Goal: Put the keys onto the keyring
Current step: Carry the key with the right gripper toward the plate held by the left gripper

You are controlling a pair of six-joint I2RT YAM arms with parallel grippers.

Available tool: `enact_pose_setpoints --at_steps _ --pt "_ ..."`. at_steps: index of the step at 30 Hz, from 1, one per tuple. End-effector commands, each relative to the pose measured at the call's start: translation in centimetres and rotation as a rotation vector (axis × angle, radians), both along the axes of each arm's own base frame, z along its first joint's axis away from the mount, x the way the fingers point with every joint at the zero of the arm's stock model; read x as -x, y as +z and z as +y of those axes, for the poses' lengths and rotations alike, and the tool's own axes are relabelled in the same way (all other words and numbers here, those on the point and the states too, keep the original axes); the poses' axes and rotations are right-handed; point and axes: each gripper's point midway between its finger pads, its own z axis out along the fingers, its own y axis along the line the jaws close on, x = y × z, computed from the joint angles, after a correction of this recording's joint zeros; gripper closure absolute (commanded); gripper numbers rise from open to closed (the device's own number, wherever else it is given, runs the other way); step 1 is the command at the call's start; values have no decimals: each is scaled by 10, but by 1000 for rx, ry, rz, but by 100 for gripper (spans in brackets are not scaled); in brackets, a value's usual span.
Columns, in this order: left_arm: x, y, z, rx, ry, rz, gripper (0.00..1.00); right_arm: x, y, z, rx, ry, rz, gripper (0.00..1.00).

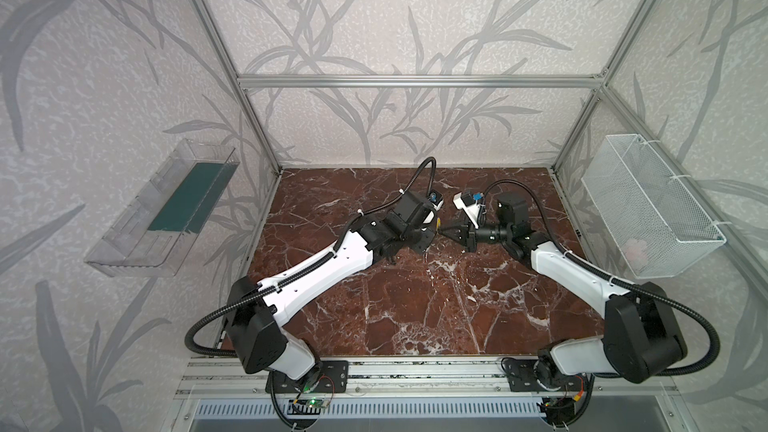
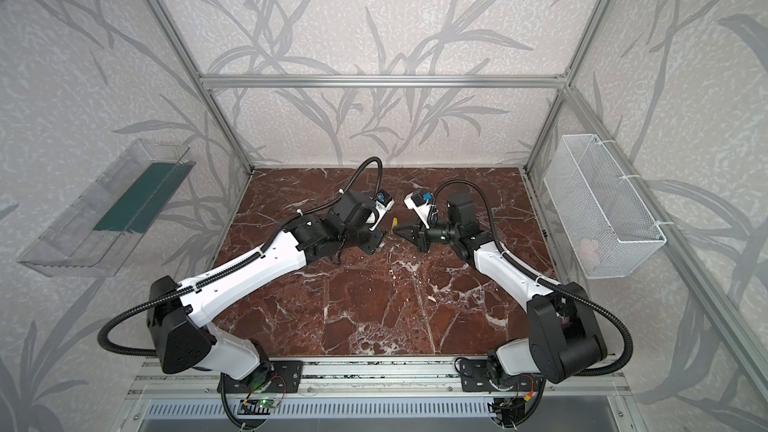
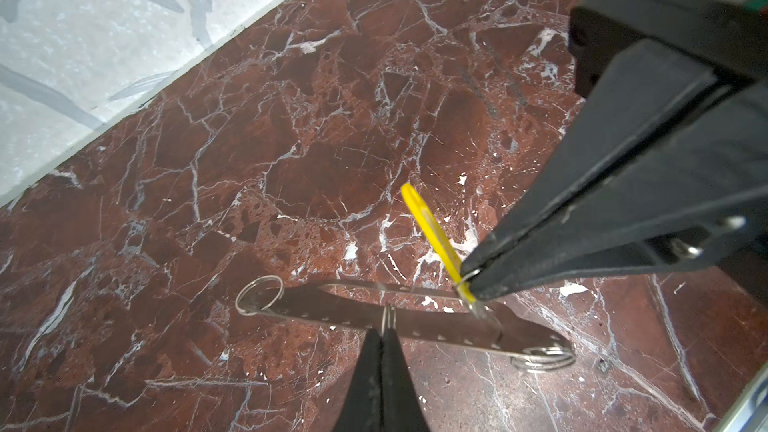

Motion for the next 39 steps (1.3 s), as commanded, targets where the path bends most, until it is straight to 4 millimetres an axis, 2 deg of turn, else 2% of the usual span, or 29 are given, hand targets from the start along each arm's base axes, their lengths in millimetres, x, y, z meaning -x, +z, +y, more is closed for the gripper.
enact_pose_setpoints --at_steps 1,8,15,39 --pt "5 14 -7 32 -43 -39 100 14 24 3 -67 80 -56 100" --pt "11 20 -11 53 -72 -64 100 17 22 4 -69 92 -43 100" --pt "12 29 -7 70 -60 -98 100 9 13 1 -33 37 -24 100" --pt "17 28 -17 79 -89 -96 100 9 22 3 -22 27 -28 100"
